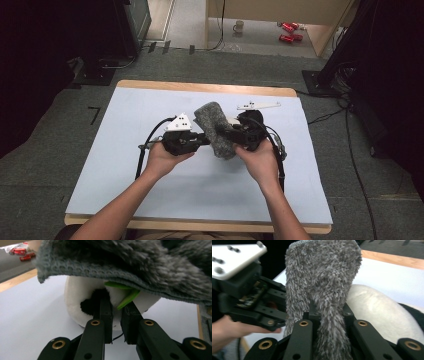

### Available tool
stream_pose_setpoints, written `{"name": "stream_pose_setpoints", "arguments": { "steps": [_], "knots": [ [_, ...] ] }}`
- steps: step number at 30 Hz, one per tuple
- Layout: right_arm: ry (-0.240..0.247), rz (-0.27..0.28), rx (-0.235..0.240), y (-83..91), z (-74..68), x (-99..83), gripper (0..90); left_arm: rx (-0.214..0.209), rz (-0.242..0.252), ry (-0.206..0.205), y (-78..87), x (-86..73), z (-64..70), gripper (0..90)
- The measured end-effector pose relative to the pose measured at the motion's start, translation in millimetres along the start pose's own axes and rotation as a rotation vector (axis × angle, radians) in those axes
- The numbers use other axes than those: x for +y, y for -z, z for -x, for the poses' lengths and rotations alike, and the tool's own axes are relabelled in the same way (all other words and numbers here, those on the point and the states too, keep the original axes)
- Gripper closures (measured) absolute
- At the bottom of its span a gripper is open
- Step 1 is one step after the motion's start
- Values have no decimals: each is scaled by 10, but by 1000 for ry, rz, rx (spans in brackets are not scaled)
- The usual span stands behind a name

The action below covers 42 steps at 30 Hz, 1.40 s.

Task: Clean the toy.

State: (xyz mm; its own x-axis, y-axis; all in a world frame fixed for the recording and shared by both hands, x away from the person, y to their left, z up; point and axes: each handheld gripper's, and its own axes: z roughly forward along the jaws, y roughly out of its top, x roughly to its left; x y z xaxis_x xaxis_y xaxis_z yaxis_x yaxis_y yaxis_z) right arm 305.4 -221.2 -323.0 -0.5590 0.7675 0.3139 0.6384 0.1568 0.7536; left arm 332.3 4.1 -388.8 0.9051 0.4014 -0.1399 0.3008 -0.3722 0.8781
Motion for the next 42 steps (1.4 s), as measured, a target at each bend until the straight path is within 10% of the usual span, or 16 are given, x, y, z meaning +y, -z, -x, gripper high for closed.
{"name": "stream_pose_setpoints", "arguments": {
  "steps": [12, 22, 32, 42],
  "knots": [
    [-24, 56, -85, 227, 265, 11, 781, -22, 11, 33, -17, -10, -14, 836],
    [-50, 62, -69, 233, 349, -18, 783, -7, 19, 13, -48, -9, 3, 817],
    [-61, 54, -57, 194, 380, -41, 783, -97, 63, -3, -107, -53, -62, 388],
    [-77, 52, -59, 172, 434, -72, 784, 7, 64, -27, -217, -58, 4, 430]
  ]
}}
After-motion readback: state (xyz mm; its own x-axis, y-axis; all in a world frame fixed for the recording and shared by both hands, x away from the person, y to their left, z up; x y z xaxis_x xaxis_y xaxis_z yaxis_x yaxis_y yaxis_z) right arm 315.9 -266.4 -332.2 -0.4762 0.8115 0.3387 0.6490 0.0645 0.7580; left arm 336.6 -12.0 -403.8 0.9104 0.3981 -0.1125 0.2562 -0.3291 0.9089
